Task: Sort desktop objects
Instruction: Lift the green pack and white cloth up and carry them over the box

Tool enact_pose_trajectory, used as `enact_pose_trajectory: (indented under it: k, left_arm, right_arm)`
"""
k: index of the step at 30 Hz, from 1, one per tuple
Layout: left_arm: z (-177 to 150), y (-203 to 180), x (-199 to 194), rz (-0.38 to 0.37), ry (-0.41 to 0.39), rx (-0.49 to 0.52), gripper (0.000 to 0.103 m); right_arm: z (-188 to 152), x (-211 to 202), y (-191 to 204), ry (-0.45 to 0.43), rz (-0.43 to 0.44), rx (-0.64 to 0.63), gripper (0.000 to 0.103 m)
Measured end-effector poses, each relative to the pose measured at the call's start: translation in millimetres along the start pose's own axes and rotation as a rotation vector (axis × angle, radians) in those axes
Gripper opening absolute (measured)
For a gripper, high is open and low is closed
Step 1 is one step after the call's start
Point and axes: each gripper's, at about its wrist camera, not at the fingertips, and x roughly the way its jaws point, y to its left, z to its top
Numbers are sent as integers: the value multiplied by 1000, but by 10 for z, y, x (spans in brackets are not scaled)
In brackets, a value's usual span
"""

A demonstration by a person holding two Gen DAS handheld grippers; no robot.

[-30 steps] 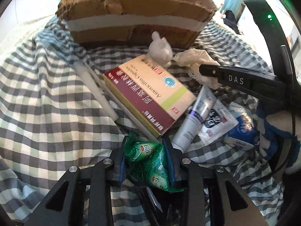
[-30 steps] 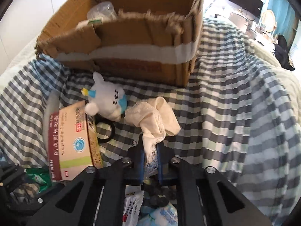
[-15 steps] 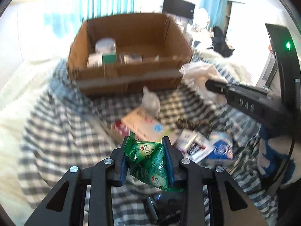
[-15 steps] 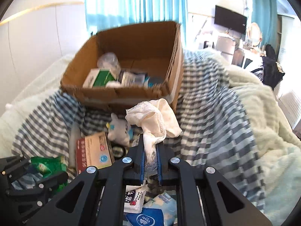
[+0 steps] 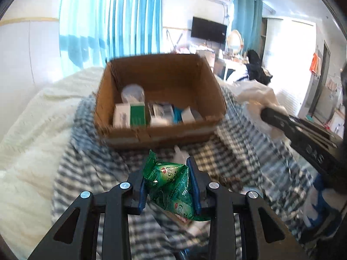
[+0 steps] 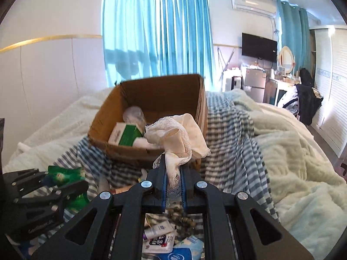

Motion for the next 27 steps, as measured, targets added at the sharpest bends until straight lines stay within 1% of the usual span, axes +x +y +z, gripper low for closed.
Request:
enact_pose_trajectory:
  k: [2,3,4,5,6,7,9,15,19,24,27]
  left_arm:
    - [139,23,-16,7,-36,-2,33]
    - [203,31,9,23,-37,-4,33]
    - [258,34,53,40,-20,-10,33]
    - [304,52,95,25,-9,-30,33]
    - [348,83,126,-10,-12,-67,33]
    - [391,90,151,-22,-29,-81,33]
    - [482,54,162,-2,-69,-62,33]
    - [788,68,124,18,-155,-28,33]
    - [1010,163,135,30,-193,-15,33]
    - [1291,278,163,42,-235,-1,33]
    - [1418,301,205,46,-260,10,33]
  right_arm:
    - [48,-56,12,-22,-14,-2,9]
    - [78,-83,22,-35,-21,-2,9]
    - [111,-109,24,-47,-27,0,9]
    - [139,-117,36,-53,-28,0,9]
    - [169,-113,43,-56,-34,4,9]
    - [203,-102,61,-59,-48,12,9]
    - [270,-71,80,-71,-52,21,9]
    - [459,-33,186,-117,-63,7,9]
    - [616,34,224,-138,-80,3,9]
    - [833,117,243,-157,-58,8,9]
    - [917,161,262,-168,-60,-4,9]
